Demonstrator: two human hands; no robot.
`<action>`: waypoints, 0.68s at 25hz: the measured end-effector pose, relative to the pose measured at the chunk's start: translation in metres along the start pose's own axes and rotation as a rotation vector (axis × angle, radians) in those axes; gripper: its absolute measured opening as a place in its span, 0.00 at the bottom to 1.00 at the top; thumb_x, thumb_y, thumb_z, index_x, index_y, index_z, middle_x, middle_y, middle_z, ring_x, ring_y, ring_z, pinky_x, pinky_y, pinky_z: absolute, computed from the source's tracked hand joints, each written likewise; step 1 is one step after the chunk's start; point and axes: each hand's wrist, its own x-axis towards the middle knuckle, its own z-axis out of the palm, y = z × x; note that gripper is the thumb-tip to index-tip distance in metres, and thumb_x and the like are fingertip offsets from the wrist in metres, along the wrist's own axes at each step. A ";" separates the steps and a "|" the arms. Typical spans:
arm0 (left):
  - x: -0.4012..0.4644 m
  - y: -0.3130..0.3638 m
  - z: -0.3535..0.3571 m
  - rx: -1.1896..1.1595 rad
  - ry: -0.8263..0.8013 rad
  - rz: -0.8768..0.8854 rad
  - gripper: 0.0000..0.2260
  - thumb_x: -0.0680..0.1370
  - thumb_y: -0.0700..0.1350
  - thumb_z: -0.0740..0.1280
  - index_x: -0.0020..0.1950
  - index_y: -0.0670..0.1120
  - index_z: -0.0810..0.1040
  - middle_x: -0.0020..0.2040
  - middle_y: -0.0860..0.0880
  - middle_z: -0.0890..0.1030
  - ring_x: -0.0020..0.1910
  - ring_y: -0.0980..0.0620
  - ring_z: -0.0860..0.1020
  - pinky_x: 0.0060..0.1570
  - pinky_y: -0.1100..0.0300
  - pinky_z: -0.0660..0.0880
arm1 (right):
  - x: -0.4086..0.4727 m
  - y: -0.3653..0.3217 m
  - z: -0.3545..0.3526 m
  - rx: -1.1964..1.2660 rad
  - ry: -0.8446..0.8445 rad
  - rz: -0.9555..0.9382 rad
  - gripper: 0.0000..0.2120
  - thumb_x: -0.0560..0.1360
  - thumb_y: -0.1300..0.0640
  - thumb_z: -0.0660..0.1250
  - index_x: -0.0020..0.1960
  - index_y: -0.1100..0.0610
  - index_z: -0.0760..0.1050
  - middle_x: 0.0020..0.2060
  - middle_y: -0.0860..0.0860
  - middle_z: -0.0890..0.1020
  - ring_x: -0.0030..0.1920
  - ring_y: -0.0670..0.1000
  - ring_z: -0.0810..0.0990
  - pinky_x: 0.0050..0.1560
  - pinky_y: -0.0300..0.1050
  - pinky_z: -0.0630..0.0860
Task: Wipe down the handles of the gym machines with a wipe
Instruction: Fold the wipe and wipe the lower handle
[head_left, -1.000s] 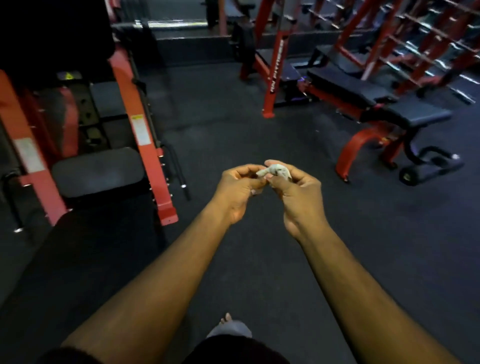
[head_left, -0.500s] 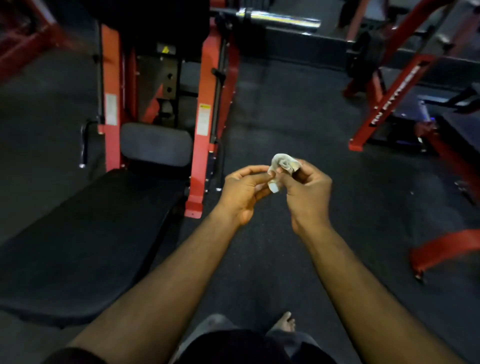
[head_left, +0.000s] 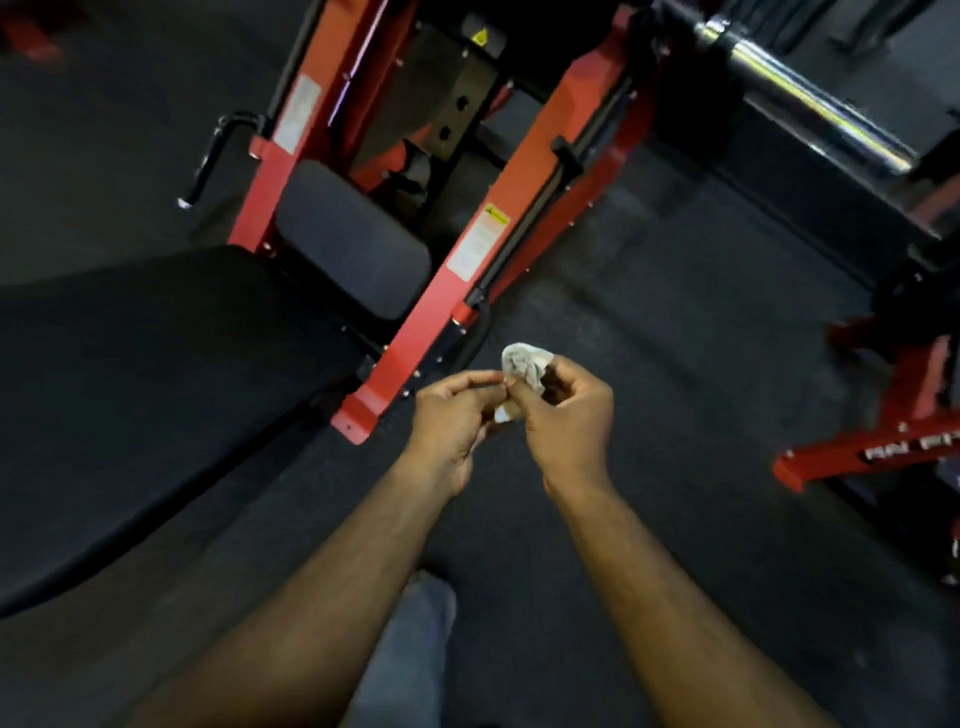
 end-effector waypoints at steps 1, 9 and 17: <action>0.027 -0.005 0.002 0.001 0.020 -0.005 0.09 0.74 0.28 0.66 0.45 0.39 0.82 0.36 0.45 0.84 0.32 0.54 0.82 0.34 0.62 0.78 | 0.025 0.018 0.007 -0.019 -0.018 0.006 0.07 0.71 0.65 0.74 0.48 0.58 0.84 0.40 0.49 0.86 0.39 0.44 0.83 0.42 0.46 0.81; 0.283 -0.100 -0.045 0.303 0.257 -0.062 0.10 0.76 0.34 0.67 0.41 0.47 0.83 0.42 0.48 0.84 0.42 0.51 0.80 0.45 0.57 0.77 | 0.229 0.221 0.084 -0.736 -0.351 -0.269 0.15 0.74 0.56 0.68 0.30 0.47 0.71 0.31 0.52 0.76 0.36 0.53 0.74 0.39 0.48 0.72; 0.449 -0.231 -0.128 0.539 0.443 -0.115 0.20 0.75 0.32 0.64 0.66 0.45 0.78 0.60 0.44 0.80 0.58 0.44 0.79 0.60 0.48 0.77 | 0.389 0.362 0.159 -1.095 -0.644 -0.488 0.10 0.75 0.54 0.64 0.52 0.58 0.79 0.54 0.60 0.74 0.48 0.62 0.79 0.51 0.54 0.77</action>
